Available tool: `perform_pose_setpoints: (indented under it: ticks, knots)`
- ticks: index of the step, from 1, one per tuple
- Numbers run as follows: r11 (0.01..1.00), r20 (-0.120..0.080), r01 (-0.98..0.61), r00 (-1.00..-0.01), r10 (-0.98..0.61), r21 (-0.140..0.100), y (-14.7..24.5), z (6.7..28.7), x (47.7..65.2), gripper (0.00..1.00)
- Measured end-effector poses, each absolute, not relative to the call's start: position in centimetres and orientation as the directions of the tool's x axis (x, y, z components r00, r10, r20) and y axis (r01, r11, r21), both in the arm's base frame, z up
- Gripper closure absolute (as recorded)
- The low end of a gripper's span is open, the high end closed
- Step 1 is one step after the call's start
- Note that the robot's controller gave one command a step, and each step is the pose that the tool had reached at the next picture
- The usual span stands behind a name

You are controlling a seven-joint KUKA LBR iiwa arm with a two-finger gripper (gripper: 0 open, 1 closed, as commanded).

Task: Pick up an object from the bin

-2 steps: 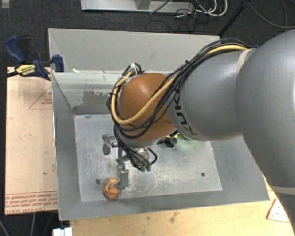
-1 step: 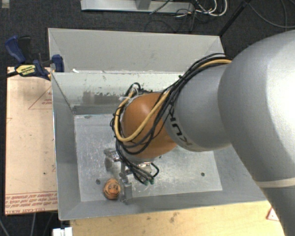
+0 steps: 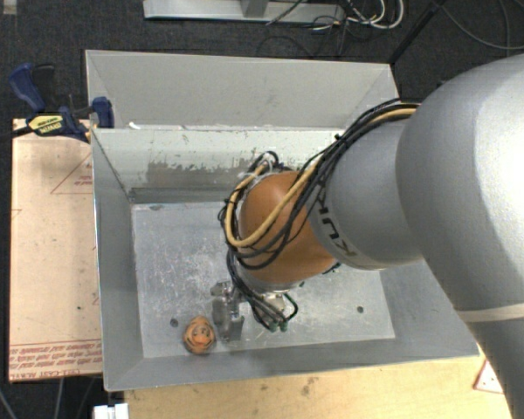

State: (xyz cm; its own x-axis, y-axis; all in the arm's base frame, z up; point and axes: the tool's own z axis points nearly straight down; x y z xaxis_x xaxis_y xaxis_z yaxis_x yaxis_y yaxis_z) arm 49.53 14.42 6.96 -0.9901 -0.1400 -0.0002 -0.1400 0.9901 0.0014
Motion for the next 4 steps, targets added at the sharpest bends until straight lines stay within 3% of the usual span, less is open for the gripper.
perform_pose_setpoints:
  ticks: [1,3,4]
  knots:
    - [0.990,-0.006,-0.139,-0.990,-0.139,0.002,14.4,7.0,49.7,0.00]
    - [0.983,-0.006,-0.185,-0.983,-0.185,-0.001,15.1,7.0,49.7,0.00]
    - [0.950,-0.013,-0.312,-0.950,-0.312,-0.001,18.9,7.2,49.2,0.00]
